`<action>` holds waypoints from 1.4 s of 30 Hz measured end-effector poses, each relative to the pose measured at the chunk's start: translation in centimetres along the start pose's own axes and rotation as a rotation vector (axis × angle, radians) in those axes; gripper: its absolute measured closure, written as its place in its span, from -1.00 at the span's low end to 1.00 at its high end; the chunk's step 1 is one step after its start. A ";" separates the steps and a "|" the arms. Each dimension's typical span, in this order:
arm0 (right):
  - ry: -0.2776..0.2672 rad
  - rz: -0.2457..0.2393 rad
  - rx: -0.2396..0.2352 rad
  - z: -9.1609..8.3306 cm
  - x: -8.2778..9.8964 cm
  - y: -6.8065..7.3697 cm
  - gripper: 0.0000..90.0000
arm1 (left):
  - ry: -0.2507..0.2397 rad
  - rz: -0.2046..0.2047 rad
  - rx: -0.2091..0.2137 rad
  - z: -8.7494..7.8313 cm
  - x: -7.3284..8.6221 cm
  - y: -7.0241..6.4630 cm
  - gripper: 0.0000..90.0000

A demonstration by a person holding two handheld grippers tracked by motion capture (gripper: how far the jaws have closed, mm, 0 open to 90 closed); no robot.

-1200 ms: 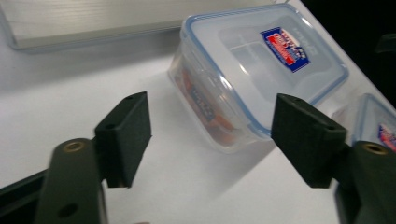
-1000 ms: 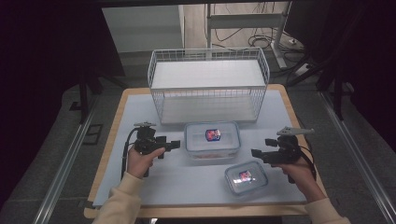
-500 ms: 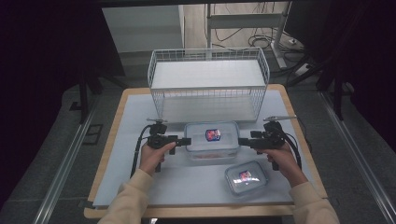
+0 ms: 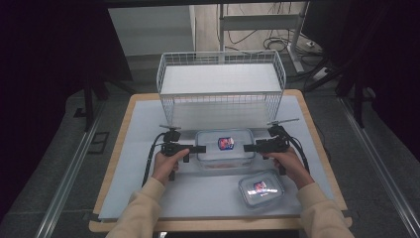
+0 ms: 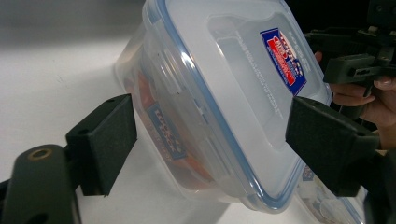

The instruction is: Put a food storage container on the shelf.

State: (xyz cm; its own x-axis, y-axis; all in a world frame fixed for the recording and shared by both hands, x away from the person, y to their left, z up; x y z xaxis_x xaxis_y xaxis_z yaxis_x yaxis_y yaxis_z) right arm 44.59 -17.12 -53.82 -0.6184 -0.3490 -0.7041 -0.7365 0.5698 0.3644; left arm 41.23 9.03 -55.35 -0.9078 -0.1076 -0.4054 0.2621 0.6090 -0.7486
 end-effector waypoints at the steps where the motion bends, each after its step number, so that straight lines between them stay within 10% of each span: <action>1: 0.004 0.001 -0.005 0.2 0.0 0.0 -0.74 | 0.007 0.003 0.004 0.1 0.1 0.0 -0.61; 14: 0.031 0.095 -0.092 0.5 0.4 0.2 -0.51 | 0.022 -0.020 0.053 0.3 0.4 -0.1 -0.33; 42: -0.042 0.174 -0.129 -1.8 0.7 0.9 0.07 | -0.077 0.028 0.036 -1.5 1.5 -1.5 0.03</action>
State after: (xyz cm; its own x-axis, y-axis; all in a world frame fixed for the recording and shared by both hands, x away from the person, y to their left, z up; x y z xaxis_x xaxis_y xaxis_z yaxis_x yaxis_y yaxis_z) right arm 42.94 -18.19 -52.90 -0.7294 -0.2211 -0.6473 -0.6503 0.5176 0.5560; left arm 38.98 9.12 -54.07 -0.8727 -0.1520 -0.4641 0.2994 0.5841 -0.7544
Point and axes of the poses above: each handheld gripper's, and its own axes: z roughly forward along the jaws, x roughly out of its underside, y roughly to its left, the point moved 7 cm from there along z, roughly forward along the jaws, and after that the axes turned 11 degrees about -z, right-handed, at the moved point
